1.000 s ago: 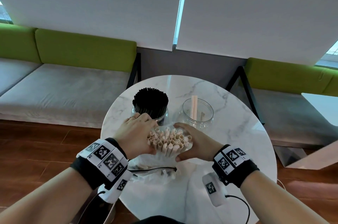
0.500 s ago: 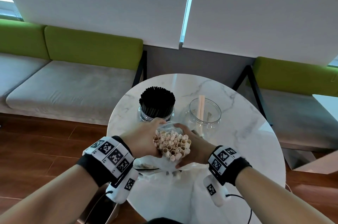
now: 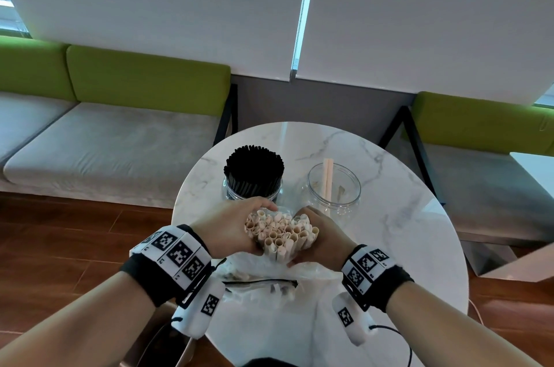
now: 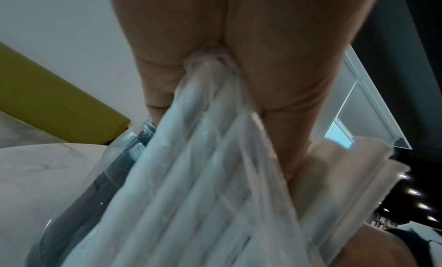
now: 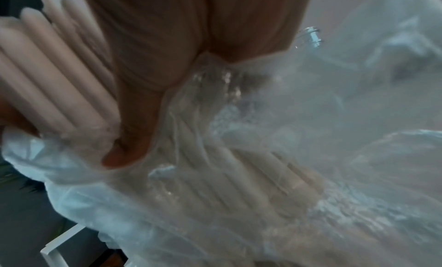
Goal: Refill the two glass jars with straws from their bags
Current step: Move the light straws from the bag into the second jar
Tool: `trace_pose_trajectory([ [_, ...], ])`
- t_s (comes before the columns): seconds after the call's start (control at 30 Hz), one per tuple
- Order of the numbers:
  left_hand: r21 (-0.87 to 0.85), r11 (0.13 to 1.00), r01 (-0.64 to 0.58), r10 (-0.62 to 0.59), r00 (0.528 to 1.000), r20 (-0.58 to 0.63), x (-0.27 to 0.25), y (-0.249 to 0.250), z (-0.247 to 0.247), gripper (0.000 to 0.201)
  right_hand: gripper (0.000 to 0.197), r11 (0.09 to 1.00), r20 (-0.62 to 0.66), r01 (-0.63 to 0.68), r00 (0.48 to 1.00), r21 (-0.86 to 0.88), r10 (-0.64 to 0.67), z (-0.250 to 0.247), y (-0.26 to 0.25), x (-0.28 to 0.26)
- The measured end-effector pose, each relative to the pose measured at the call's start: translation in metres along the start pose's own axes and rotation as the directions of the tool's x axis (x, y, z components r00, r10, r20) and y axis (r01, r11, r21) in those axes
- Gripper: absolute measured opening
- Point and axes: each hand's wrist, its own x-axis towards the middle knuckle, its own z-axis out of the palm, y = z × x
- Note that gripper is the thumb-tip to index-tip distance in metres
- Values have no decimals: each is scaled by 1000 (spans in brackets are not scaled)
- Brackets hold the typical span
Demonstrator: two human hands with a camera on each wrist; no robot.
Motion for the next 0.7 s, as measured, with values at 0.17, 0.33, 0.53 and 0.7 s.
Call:
trace_pose_trajectory([
  [0.17,-52,998,-23,25,999,30,2,-3,3,90,79,996,146,-42,989,72,31,-1,-6,-1],
  [0.33,-30,999,-24,25,999,40,5,-2,0,97,79,991,165,-97,983,91,81,4,-4,3],
  [0.53,-34,998,-47,43,992,-120,1,6,-10,75,43,995,-42,88,995,-40,-89,-3,-2,-3],
  [0.7,25,997,68,-63,984,-166,2,2,-12,50,75,997,32,-37,999,61,35,1,4,0],
])
